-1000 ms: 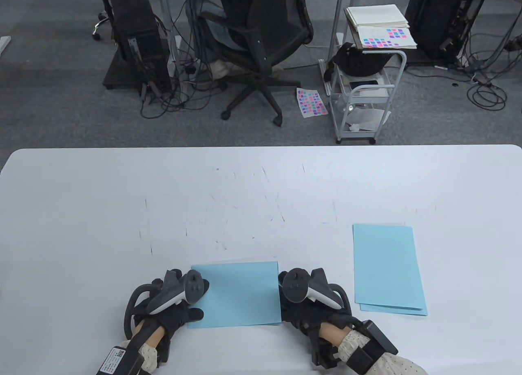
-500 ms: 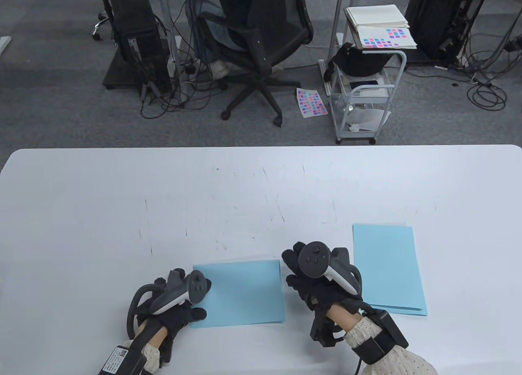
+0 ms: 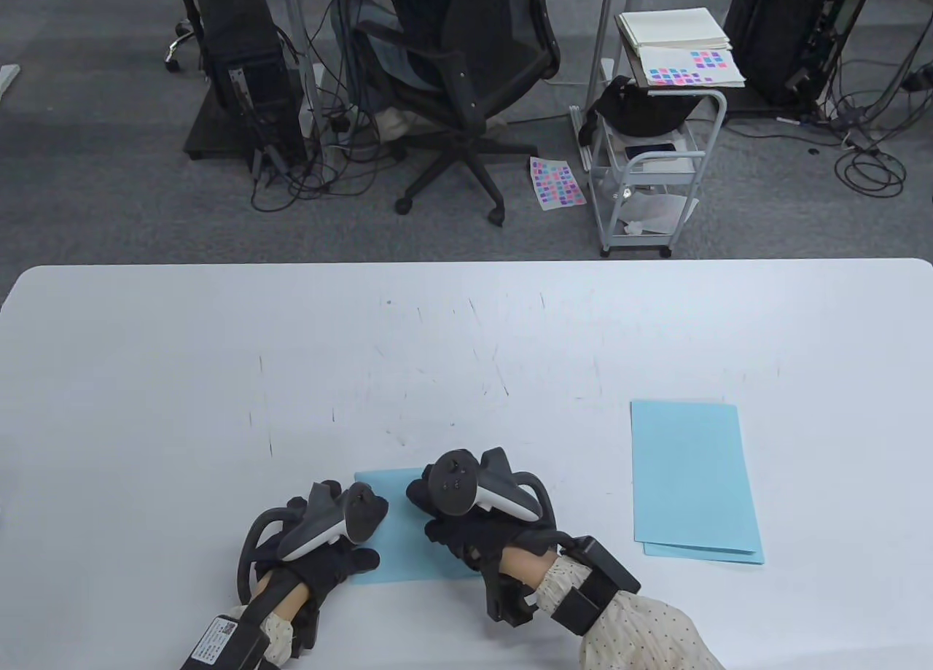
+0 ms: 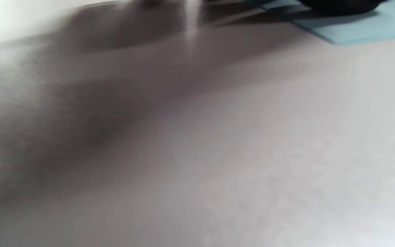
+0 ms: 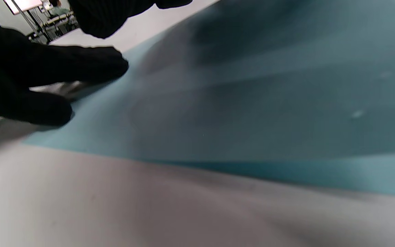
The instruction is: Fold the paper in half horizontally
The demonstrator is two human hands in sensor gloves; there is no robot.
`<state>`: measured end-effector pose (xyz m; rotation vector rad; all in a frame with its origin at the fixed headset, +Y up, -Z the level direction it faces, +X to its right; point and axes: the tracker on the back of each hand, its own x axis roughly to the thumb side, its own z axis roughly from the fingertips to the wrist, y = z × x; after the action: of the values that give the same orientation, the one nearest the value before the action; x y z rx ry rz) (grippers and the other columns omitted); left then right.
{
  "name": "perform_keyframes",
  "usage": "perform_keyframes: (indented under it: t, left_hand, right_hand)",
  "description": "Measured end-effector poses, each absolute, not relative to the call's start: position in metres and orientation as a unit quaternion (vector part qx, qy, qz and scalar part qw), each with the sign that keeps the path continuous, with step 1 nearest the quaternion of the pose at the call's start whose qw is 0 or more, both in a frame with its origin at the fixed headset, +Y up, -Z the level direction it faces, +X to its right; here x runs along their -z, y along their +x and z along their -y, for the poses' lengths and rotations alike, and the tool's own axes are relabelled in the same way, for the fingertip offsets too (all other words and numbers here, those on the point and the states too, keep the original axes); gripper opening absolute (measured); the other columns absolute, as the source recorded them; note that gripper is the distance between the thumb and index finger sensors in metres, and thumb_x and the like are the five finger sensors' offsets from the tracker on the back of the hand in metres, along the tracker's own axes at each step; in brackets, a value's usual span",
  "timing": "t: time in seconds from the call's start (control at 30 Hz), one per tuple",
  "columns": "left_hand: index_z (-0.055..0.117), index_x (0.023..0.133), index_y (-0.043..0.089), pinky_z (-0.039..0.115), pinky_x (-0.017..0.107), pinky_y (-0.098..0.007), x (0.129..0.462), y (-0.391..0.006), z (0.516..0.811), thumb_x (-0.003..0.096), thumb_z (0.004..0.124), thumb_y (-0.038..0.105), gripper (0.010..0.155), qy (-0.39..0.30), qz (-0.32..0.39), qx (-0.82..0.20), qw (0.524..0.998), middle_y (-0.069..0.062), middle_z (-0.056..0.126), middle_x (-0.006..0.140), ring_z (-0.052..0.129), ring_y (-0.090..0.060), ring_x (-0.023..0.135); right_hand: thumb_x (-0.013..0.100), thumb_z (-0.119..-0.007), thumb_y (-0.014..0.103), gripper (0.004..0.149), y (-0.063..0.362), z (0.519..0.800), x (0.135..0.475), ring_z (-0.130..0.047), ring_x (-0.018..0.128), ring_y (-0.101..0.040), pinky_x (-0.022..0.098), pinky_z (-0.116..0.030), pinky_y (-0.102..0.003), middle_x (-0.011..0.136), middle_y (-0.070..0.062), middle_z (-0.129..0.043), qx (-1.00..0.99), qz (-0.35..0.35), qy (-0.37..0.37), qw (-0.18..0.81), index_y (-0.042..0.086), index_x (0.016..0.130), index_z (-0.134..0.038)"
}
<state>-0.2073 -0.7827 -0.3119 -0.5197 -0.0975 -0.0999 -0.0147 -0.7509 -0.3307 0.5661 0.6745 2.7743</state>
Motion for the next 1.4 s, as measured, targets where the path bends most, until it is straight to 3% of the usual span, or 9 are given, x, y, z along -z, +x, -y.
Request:
perform_keyframes:
  t: [0.3,1.4]
  left_hand:
    - [0.033,0.099,0.061,0.036,0.089,-0.053,0.313,-0.204,0.782,0.0336,0.068,0.060,0.074,-0.255,0.049,0.051,0.964,0.030,0.022,0.116,0.026,-0.016,0.118]
    - [0.032,0.096,0.064,0.037,0.089,-0.052,0.312,-0.205,0.782,0.0332,0.066,0.061,0.072,-0.264,0.042,0.052,0.962,0.031,0.021,0.114,0.027,-0.013,0.118]
  right_hand:
    - [0.050,-0.067,0.039,0.063,-0.024,0.779,0.337,-0.004,0.107,-0.029,0.071,-0.006,-0.066,0.119,0.013,-0.026,-0.951,-0.247,0.172,0.069,0.039,0.107,-0.039]
    - [0.048,-0.072,0.041,0.066,0.008,0.775,0.349,-0.007,0.108,-0.032,0.071,-0.006,-0.066,0.118,0.016,-0.029,-0.964,-0.240,0.102,0.041,0.041,0.106,-0.039]
